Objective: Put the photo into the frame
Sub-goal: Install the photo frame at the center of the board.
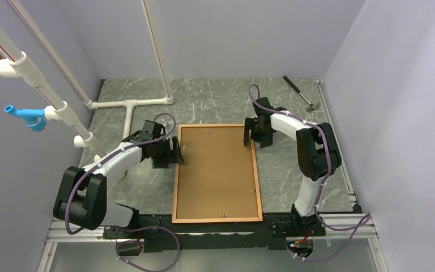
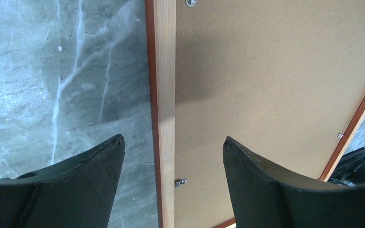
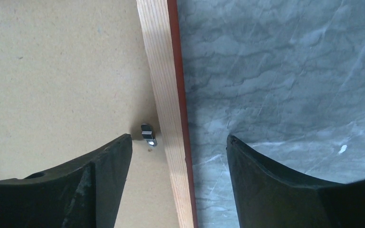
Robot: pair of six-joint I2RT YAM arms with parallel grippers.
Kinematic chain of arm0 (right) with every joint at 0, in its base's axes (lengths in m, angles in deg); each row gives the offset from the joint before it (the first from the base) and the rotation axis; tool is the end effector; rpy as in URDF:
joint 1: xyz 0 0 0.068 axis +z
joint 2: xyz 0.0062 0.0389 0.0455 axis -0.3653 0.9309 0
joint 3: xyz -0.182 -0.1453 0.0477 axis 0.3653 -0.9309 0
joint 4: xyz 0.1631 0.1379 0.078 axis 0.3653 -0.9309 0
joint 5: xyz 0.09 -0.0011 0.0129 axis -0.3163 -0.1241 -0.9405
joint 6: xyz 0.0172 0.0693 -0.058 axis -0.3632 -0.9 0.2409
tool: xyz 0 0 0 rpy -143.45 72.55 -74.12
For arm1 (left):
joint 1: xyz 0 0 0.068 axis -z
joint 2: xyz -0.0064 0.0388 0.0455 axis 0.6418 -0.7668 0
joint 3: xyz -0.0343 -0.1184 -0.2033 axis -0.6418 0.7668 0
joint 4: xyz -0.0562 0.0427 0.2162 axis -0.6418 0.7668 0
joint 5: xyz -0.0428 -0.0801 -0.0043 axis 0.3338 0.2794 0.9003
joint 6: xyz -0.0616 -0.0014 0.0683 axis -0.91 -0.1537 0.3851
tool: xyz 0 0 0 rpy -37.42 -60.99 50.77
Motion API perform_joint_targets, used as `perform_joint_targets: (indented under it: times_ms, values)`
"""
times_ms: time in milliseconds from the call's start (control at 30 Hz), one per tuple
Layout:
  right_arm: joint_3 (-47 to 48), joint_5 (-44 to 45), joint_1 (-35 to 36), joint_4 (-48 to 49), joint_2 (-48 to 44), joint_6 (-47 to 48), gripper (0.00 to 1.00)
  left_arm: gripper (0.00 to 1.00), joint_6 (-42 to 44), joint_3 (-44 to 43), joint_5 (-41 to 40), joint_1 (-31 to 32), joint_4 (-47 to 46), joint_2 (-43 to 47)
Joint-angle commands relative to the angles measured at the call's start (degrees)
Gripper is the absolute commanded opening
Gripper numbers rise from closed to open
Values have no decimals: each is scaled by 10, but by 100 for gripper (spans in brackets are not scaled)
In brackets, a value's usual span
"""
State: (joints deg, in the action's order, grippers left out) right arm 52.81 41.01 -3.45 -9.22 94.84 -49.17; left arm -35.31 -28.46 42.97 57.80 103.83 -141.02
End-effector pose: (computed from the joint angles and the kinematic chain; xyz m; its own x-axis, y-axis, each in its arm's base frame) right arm 0.3210 0.1100 0.1057 -0.9554 0.1212 -0.2691 0.0705 0.9791 0.1908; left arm 0.2303 -0.0971 0.1315 -0.9359 -0.1958 -0.2927 -0.0538 0.9008 -0.4308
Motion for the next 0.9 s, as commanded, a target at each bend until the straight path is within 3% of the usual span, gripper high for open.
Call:
perform_joint_targets:
  times_ms: [0,233,467,833,867]
  values:
    - [22,22,0,2,27,10,72,78,3,9,11,0,-27,-9]
    - [18,24,0,2,36,14,46,77,6,10,13,0,-32,-20]
    - [0,31,0,4,29,20,1,77,8,9,8,0,-29,-23]
    - [6,27,1,3,10,30,0,77,9,7,-1,0,-29,-21]
    - [6,18,0,6,3,29,7,78,10,7,-3,0,-28,-21]
